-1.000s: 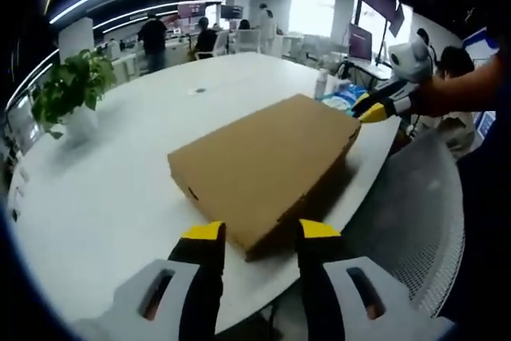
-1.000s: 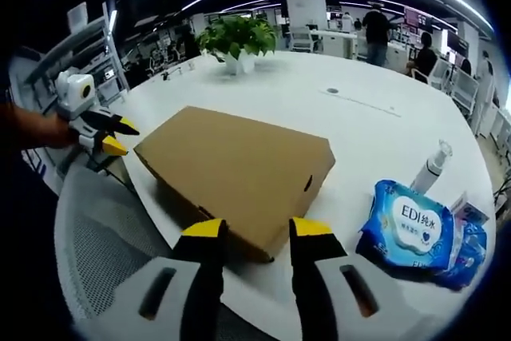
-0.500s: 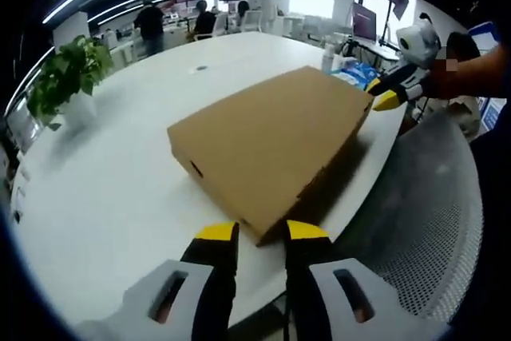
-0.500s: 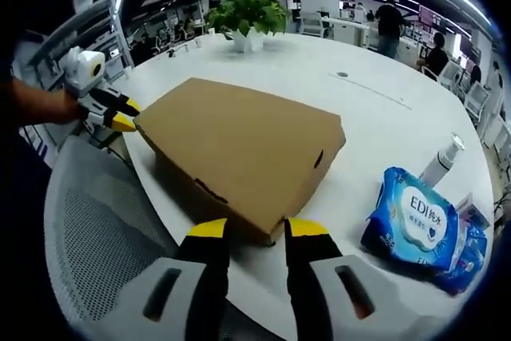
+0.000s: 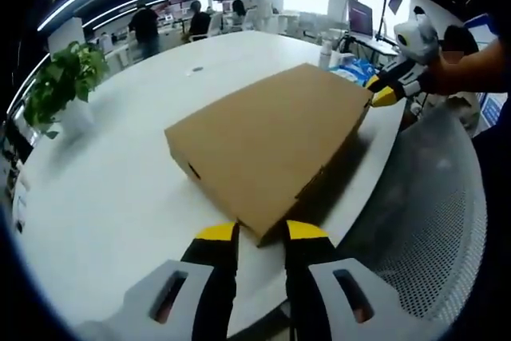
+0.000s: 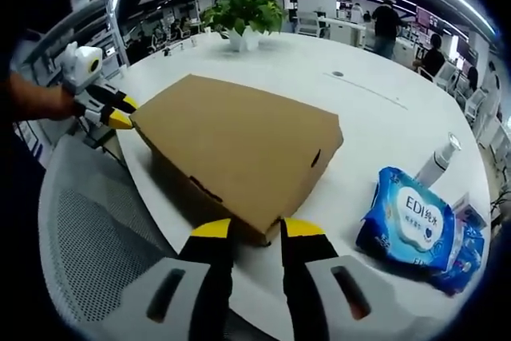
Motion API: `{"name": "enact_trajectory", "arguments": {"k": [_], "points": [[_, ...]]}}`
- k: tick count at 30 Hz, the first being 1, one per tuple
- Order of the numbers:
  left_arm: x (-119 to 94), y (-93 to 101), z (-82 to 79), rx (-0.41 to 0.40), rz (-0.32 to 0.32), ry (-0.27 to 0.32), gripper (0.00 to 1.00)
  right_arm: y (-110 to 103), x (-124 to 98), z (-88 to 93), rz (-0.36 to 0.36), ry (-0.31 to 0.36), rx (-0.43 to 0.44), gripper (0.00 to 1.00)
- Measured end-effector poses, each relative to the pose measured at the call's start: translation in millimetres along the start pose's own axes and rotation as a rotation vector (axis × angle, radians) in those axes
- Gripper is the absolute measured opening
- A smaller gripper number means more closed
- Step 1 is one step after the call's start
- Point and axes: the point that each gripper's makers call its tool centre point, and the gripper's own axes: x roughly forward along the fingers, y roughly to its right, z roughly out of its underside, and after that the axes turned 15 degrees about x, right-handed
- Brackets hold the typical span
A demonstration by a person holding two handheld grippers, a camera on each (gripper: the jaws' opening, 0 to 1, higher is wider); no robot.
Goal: Operate the shoe box by opening the lid, removing the specified soft item, and placing it in the target area until the item is outside and the box remains undamaged.
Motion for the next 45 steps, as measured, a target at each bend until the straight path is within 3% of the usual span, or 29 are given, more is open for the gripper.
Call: {"name": "enact_trajectory", "arguments": {"k": [26,45], "points": [[45.1,-18.2,-47.7,0.05,0.038,0.001,0.19,58.5,-0.1,-25.2,0.079,0.048,0.026,0.19],[57.7,-28.6,-58.6,0.068,0.037,0.0,0.19,71.6,3.6,-31.6,0.08,0.046,0.017,0.17]]}}
